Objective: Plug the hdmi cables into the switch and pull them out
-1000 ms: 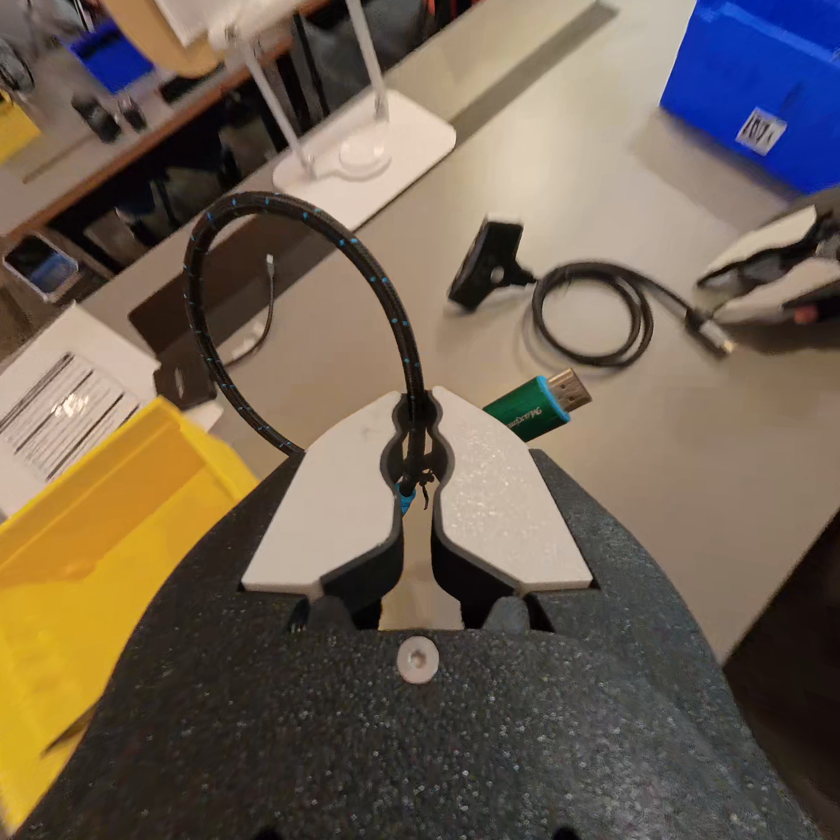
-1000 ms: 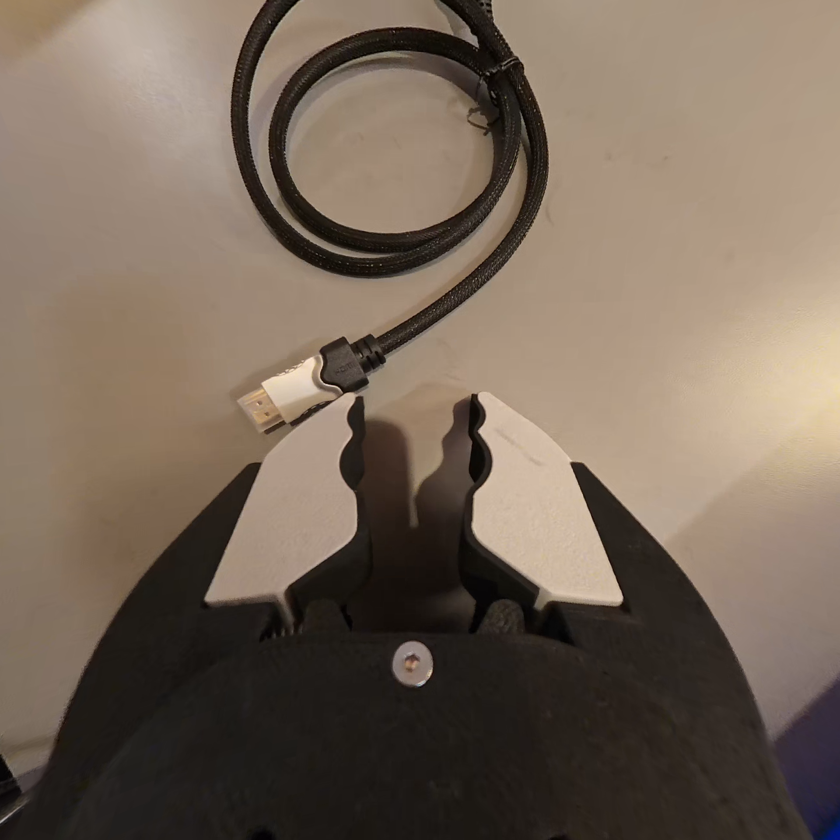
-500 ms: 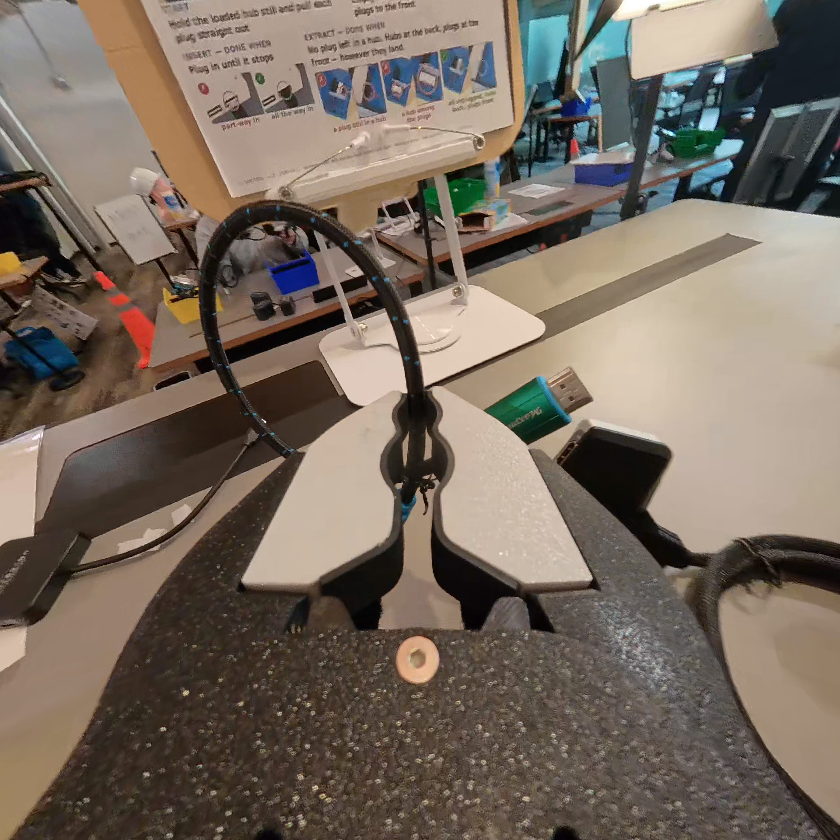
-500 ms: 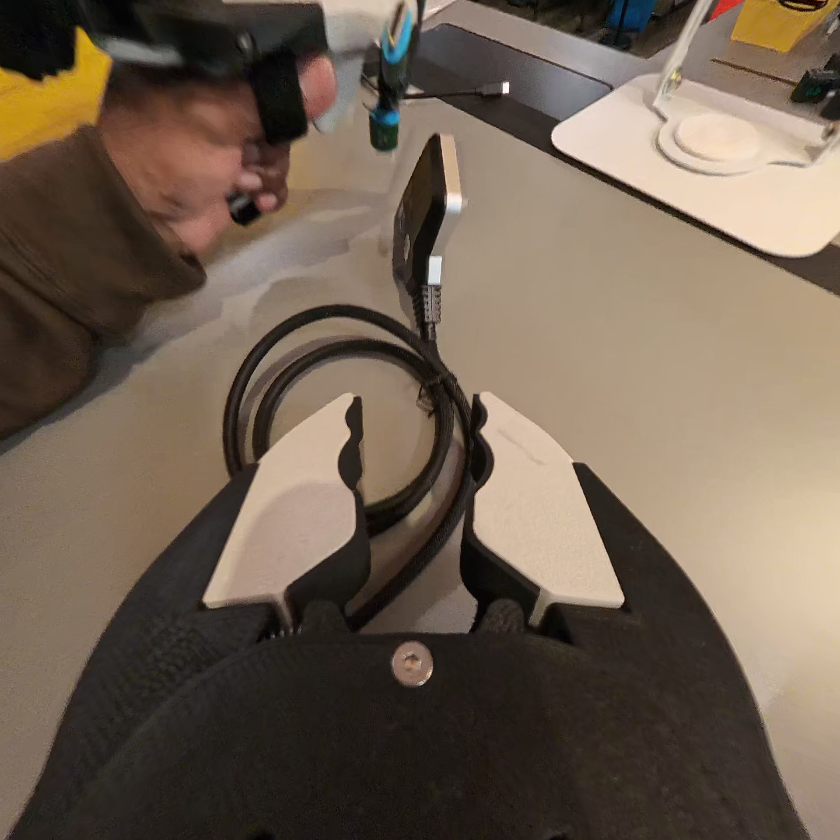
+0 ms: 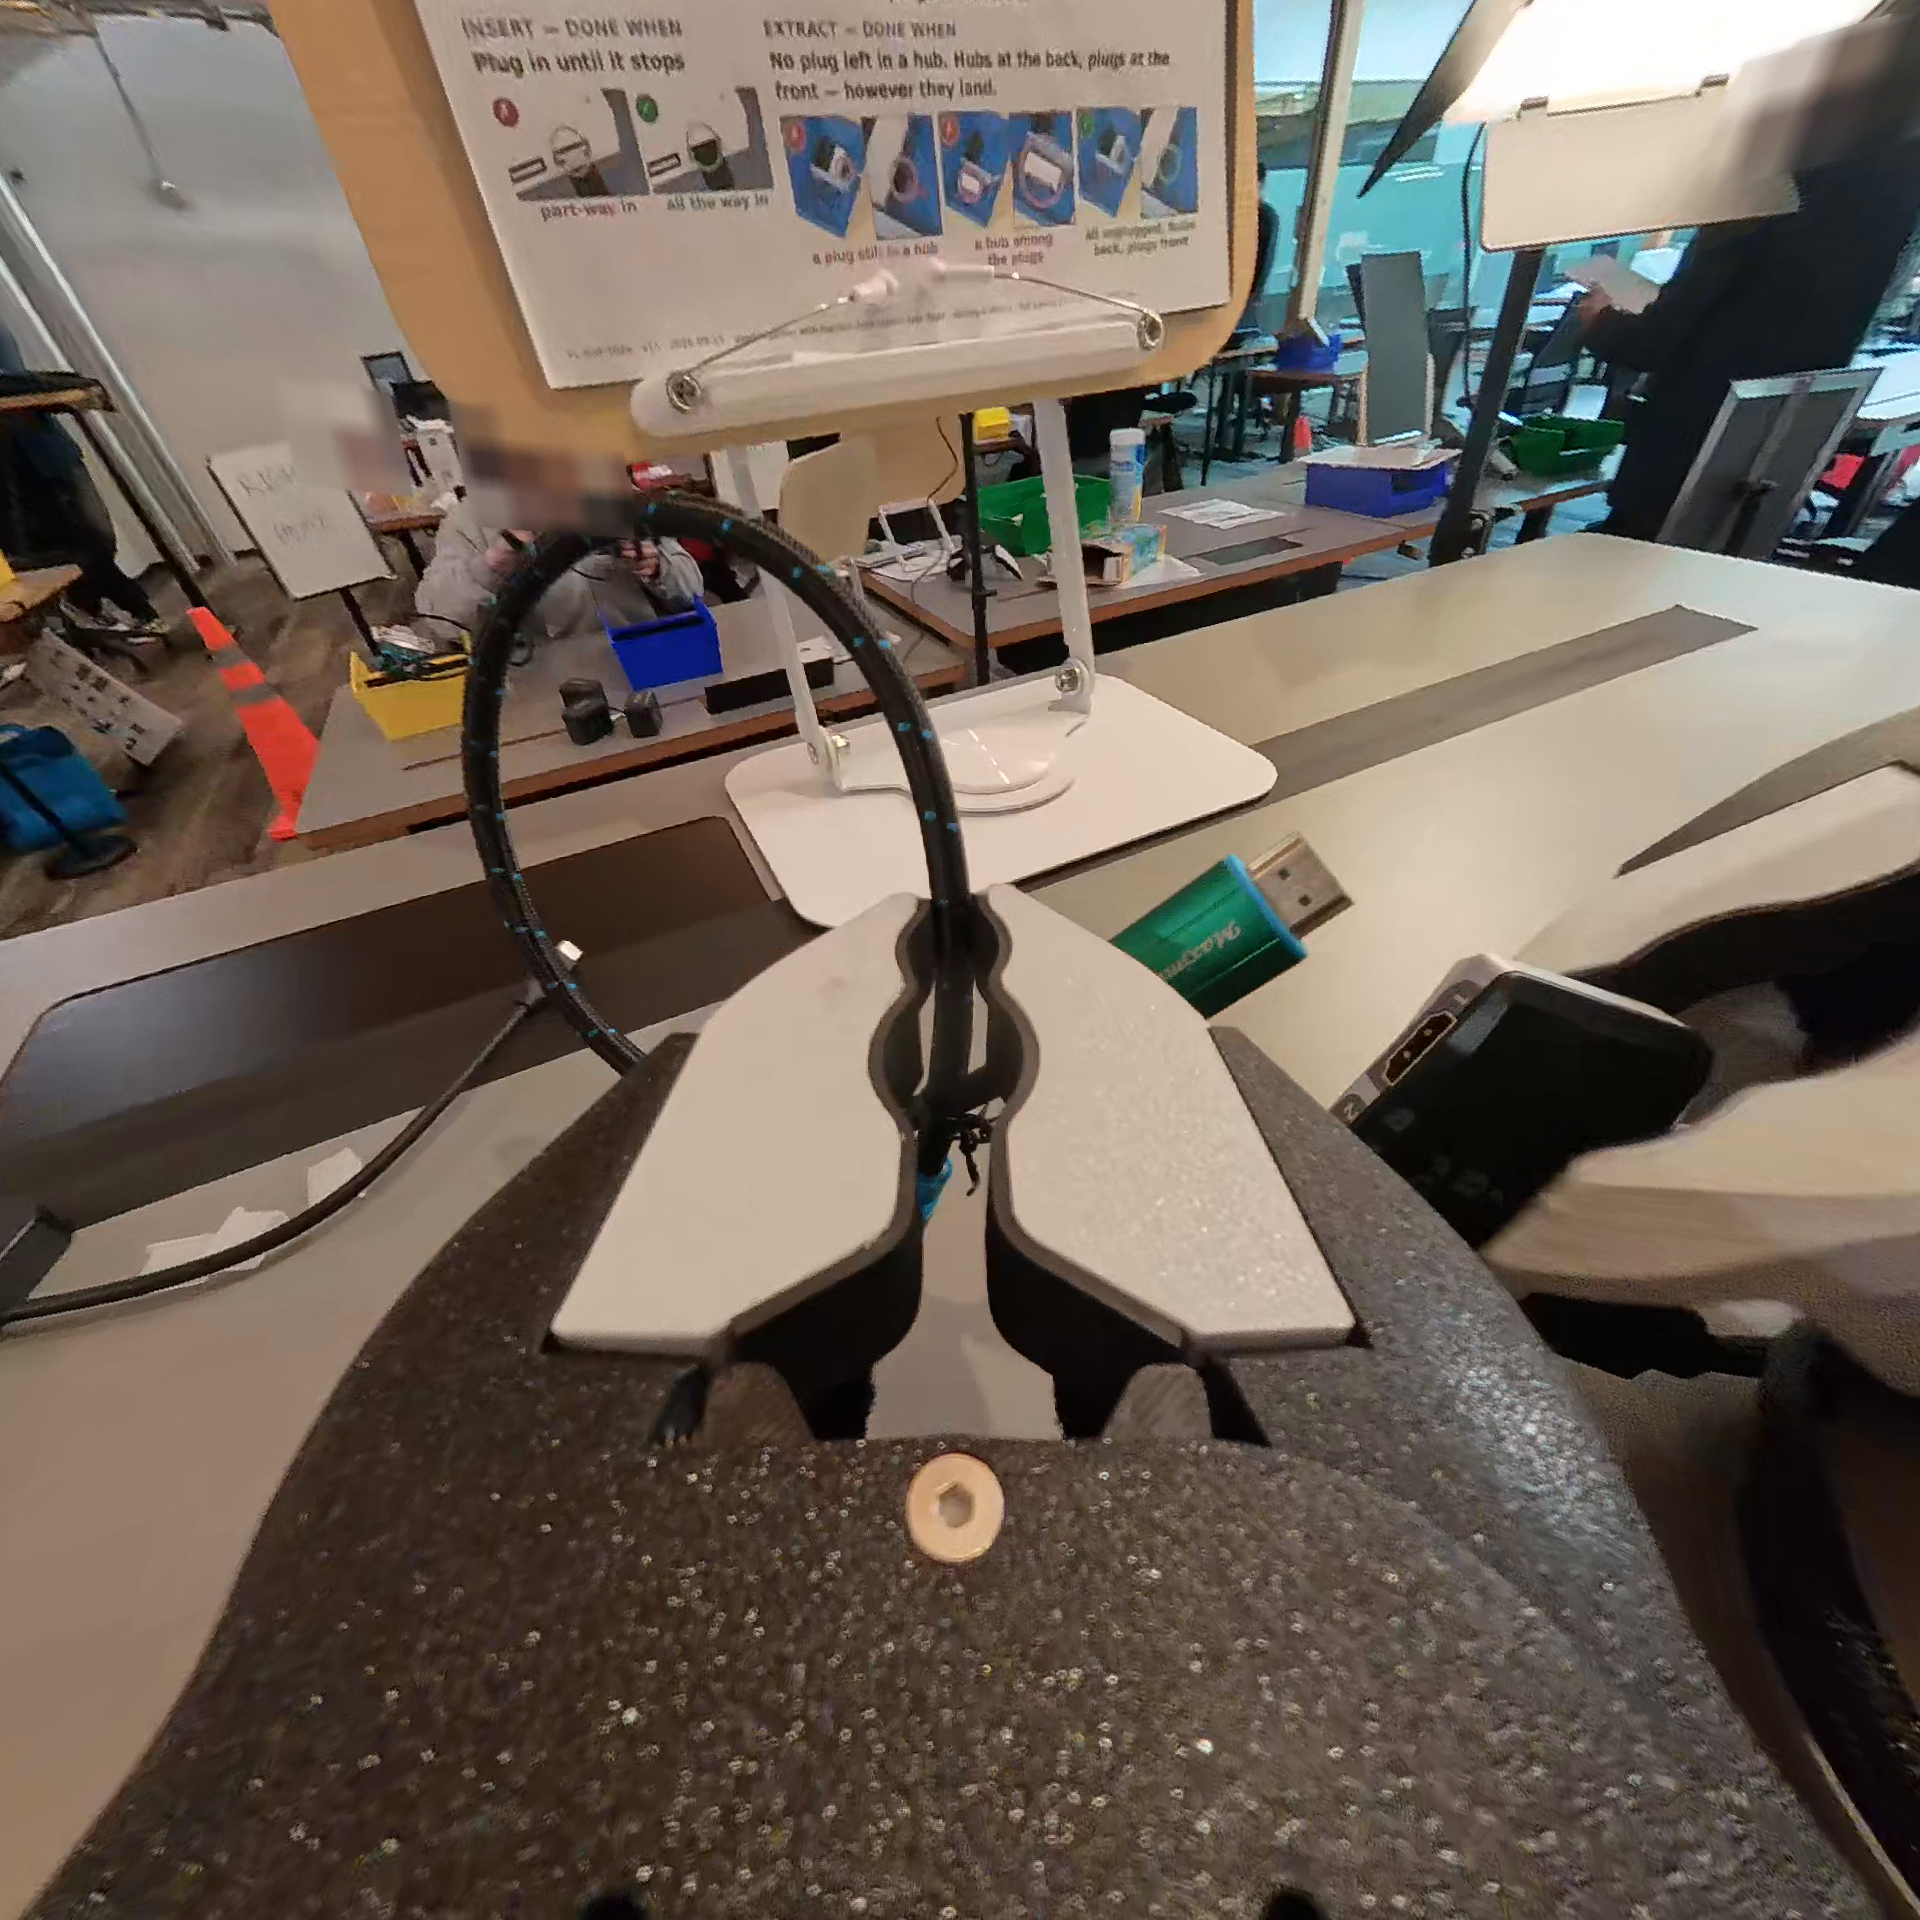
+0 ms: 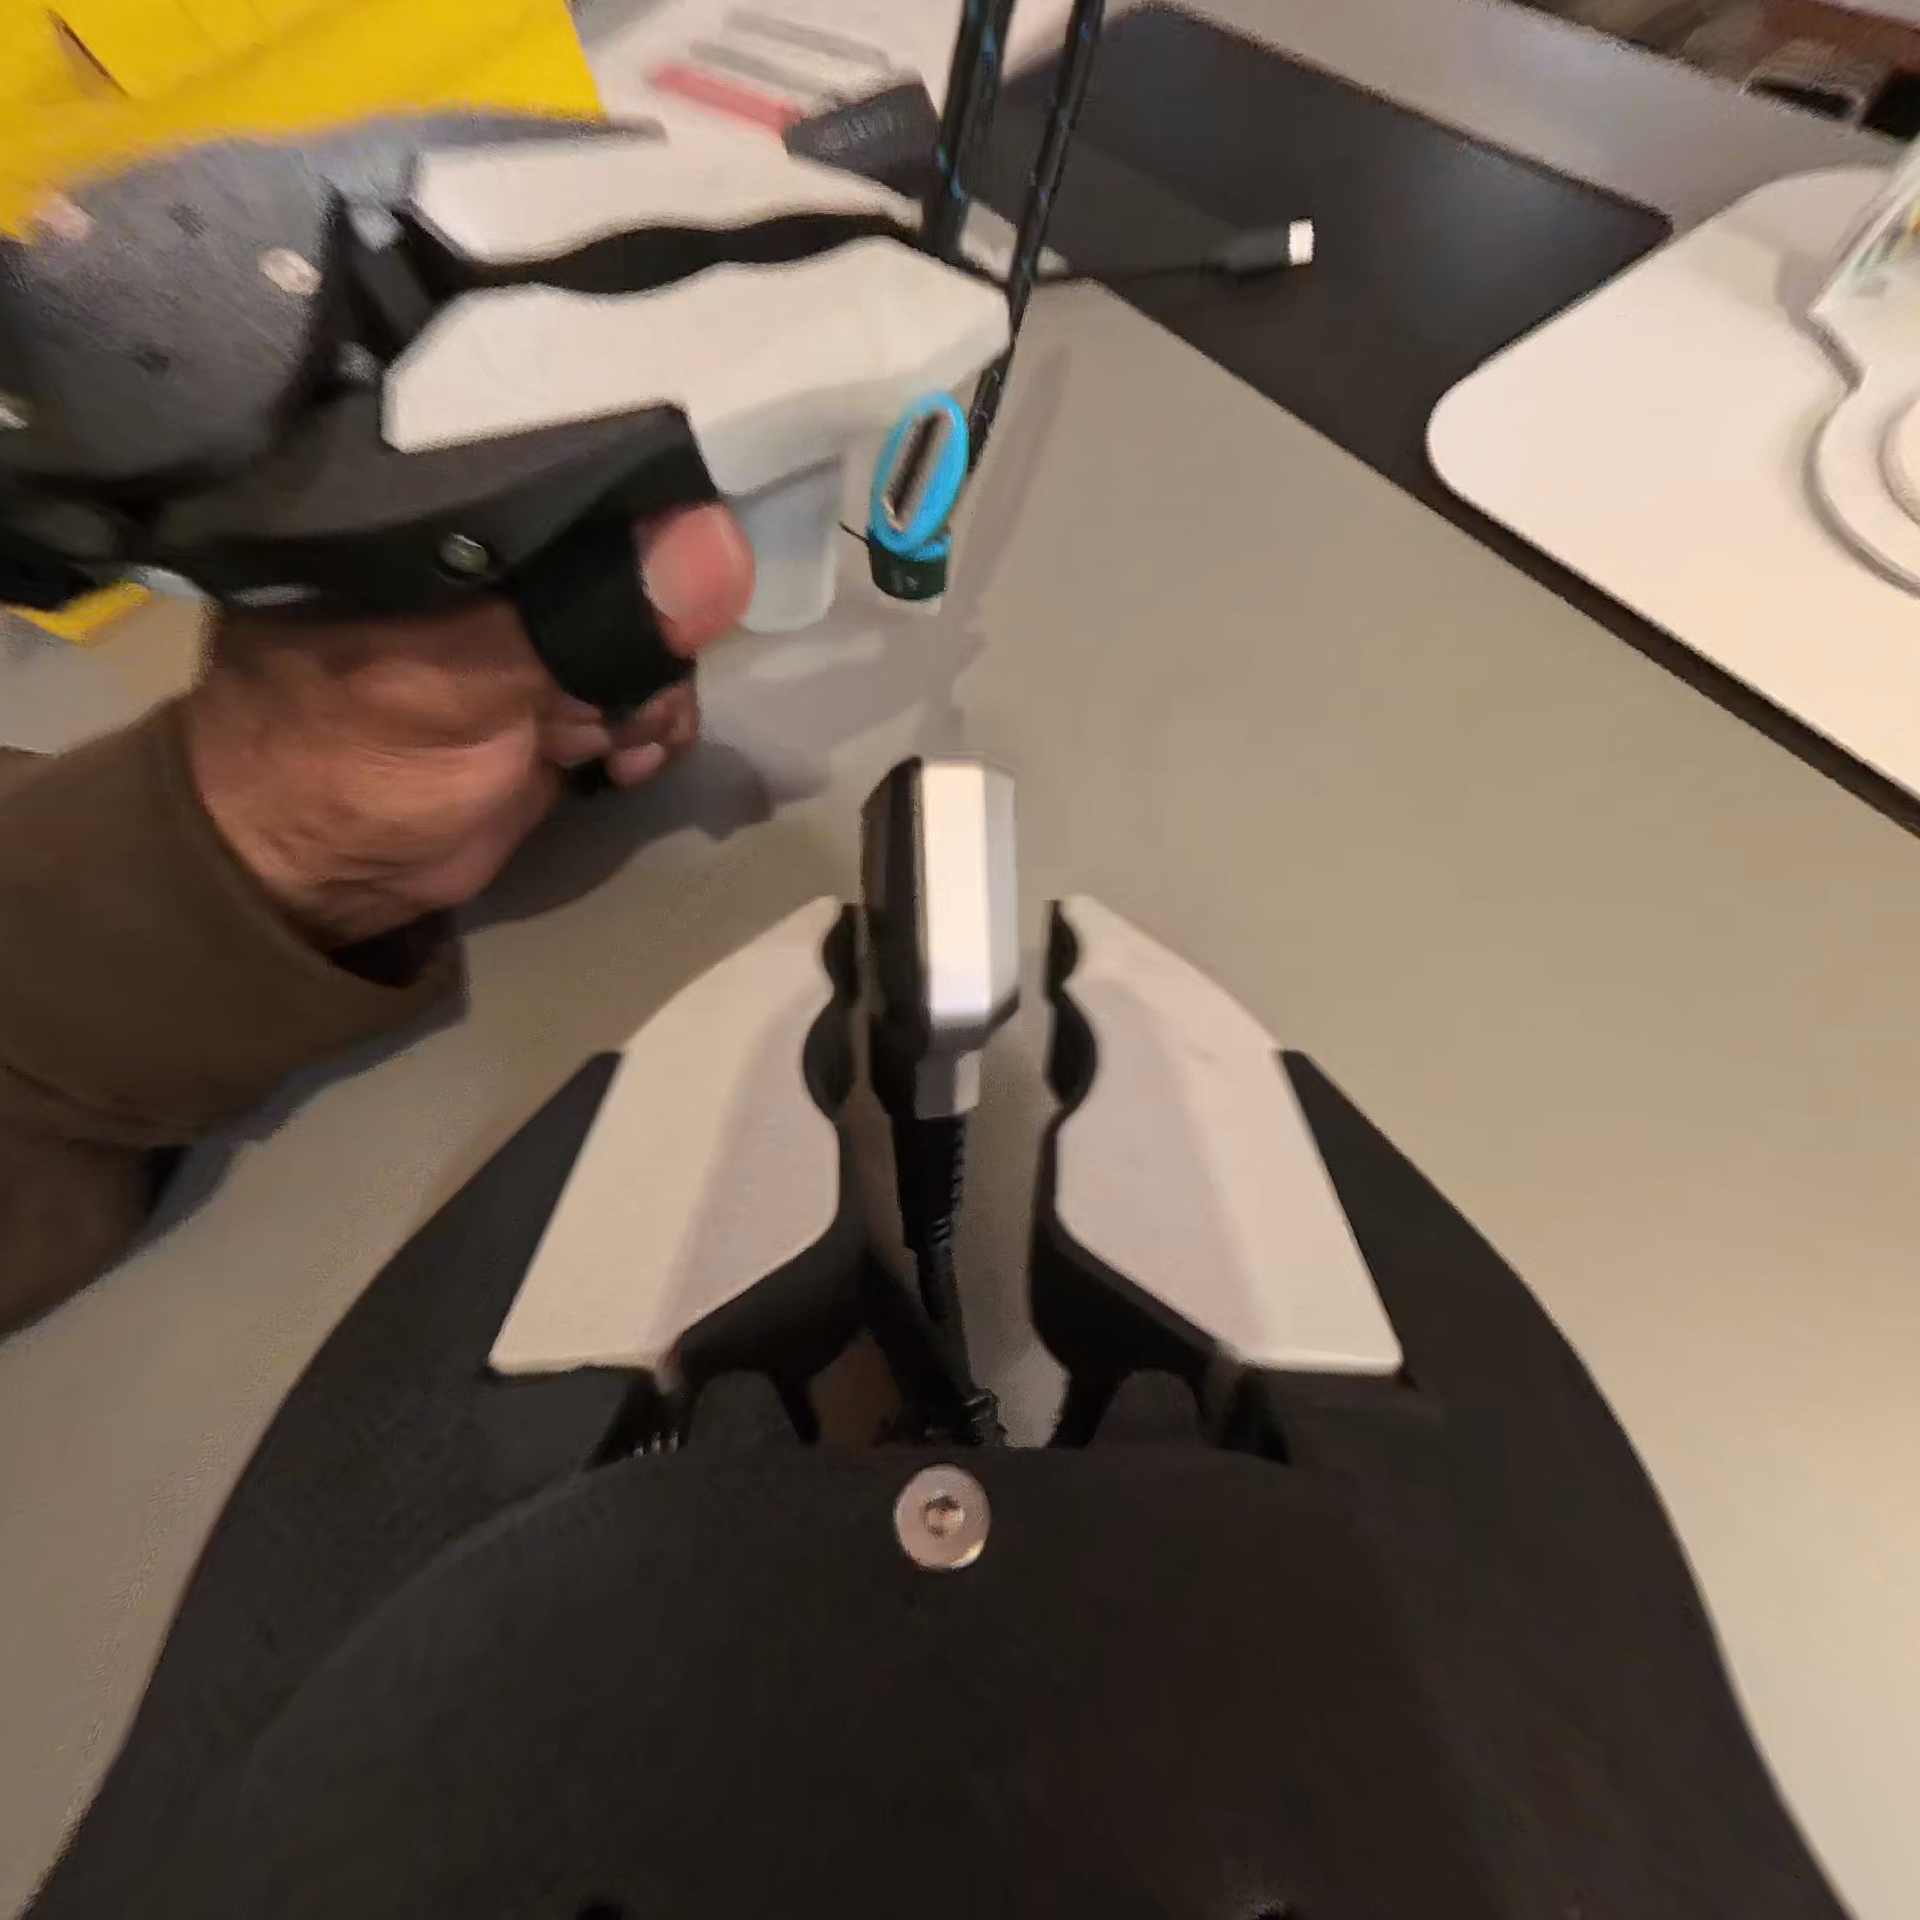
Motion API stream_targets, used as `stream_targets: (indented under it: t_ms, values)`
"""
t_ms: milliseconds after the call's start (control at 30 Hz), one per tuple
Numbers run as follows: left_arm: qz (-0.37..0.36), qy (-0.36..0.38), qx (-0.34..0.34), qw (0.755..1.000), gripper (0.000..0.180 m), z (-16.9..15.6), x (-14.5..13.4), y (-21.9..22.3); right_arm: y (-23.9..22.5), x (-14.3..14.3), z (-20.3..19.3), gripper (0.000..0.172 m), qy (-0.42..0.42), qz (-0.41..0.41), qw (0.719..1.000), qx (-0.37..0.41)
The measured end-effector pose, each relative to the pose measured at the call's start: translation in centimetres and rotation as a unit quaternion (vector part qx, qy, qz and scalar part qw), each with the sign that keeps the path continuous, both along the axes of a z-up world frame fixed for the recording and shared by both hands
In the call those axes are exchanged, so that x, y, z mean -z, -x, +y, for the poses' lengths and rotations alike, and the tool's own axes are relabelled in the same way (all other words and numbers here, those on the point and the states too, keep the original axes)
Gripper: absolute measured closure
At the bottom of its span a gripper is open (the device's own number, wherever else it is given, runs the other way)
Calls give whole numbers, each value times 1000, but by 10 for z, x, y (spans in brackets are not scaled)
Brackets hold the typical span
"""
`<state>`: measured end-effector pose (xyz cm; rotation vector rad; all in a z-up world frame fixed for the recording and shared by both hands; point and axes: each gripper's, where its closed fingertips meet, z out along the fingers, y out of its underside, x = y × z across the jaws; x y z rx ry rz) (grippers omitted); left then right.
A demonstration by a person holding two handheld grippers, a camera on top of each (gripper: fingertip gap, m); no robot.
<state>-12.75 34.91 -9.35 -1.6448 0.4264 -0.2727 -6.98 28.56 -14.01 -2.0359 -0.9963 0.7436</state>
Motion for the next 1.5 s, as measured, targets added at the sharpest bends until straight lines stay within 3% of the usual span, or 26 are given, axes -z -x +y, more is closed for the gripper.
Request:
stream_targets:
  t_ms: [67, 233, 400, 533, 667, 767, 867, 1000, 1100, 1200, 1300, 1333, 1367, 1500]
  values:
    - [1, 11, 18, 1000, 173, 0, 3, -4, 2, 5, 2, 149, 2, -9, 1000, 5]
    - [-31, 7, 42, 999, 173, 0, -3, -12, -24, 5, 9, 151, 52, 34, 991, 117]
    - [-68, 22, 114, 991, 173, -8, -4, -42, -55, 8, -6, 150, 117, 115, 950, 267]
    - [-89, 22, 174, 980, 174, -20, -8, -65, -58, 8, -32, 149, 143, 178, 924, 308]
    - [-135, 38, 233, 962, 174, -32, -12, -78, -47, 6, -60, 132, 165, 215, 923, 275]
    - [-164, 49, 259, 951, 173, -38, -15, -82, -64, 3, -61, 120, 128, 201, 933, 269]
    - [-199, 60, 277, 938, 173, -43, -19, -85, -93, -22, -50, 120, 8, 158, 951, 265]
    - [-247, 78, 292, 921, 174, -47, -25, -89, -88, -57, -46, 118, -143, 71, 971, 179]
    - [-220, 94, 295, 925, 174, -50, -18, -98, -67, -76, -47, 116, -240, 13, 966, 99]
    - [-213, 94, 314, 920, 174, -58, -19, -108, -48, -76, -40, 113, -286, -24, 957, 46]
    - [-239, 99, 325, 909, 174, -61, -23, -114, -36, -72, -32, 125, -282, -23, 959, 35]
    - [-249, 104, 316, 910, 174, -58, -22, -112, -34, -71, -30, 133, -283, -20, 958, 33]
    - [-256, 104, 321, 906, 174, -58, -23, -110, -36, -72, -26, 154, -291, -20, 956, 45]
    - [-243, 95, 332, 906, 173, -60, -24, -107, -43, -71, -22, 159, -295, -8, 954, 48]
